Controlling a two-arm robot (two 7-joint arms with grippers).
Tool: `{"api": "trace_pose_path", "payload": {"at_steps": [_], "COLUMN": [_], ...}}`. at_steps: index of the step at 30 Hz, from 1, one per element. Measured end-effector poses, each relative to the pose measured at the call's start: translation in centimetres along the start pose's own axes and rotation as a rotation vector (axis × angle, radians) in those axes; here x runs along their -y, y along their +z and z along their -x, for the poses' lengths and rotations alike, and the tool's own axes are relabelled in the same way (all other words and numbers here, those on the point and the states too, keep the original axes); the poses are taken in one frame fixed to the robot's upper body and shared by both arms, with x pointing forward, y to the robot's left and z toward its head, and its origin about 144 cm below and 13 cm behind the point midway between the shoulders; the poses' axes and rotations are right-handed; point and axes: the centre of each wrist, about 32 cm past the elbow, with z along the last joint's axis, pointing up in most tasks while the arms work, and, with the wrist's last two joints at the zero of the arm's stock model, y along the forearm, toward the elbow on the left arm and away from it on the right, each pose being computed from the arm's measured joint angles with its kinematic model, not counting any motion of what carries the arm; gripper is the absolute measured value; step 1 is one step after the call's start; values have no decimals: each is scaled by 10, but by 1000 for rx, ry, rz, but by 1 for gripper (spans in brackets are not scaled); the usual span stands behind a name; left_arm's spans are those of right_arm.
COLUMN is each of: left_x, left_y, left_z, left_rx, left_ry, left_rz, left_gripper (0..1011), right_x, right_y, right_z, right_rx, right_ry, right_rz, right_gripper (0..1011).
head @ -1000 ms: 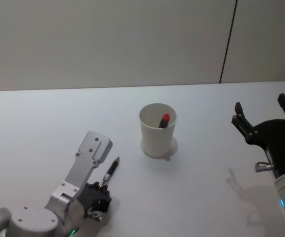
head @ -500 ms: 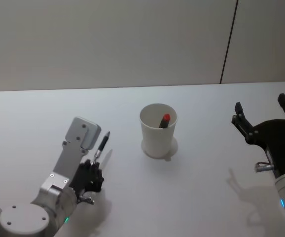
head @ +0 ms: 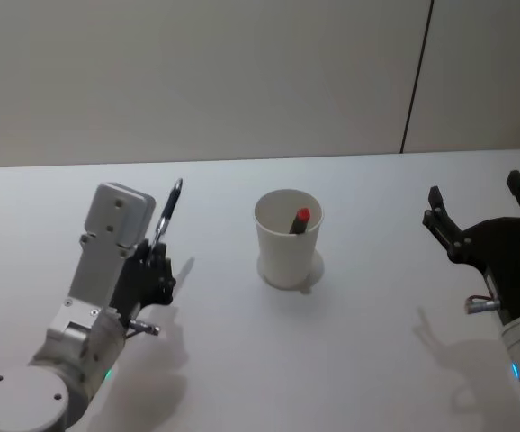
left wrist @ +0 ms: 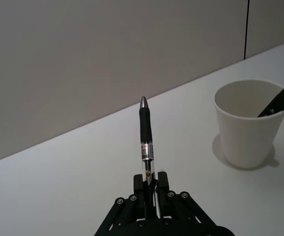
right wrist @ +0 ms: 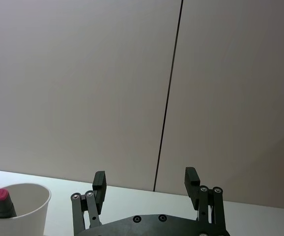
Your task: Place the pen into the pen holder.
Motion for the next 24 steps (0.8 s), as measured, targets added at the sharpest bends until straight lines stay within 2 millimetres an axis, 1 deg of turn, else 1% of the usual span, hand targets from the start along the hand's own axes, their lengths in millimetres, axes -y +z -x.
{"api": "trace_pose_path", "payload": {"at_steps": [12, 20, 24], "left_x": [0, 6, 8], "left_y": [0, -4, -5], "left_z": [-7, -13, -15], "left_rx": [-21, -39, -44], "left_ry": [-15, -90, -123], "left_rz": [195, 352, 403], "left_gripper": [176, 176, 176], "right_x": [0, 0, 0], "right_y": [0, 0, 0], "right_z": [0, 0, 0], "right_rx": [0, 0, 0], "right_ry": [0, 0, 0], "right_rz": [0, 0, 0], "right_gripper": [1002, 1002, 1002]}}
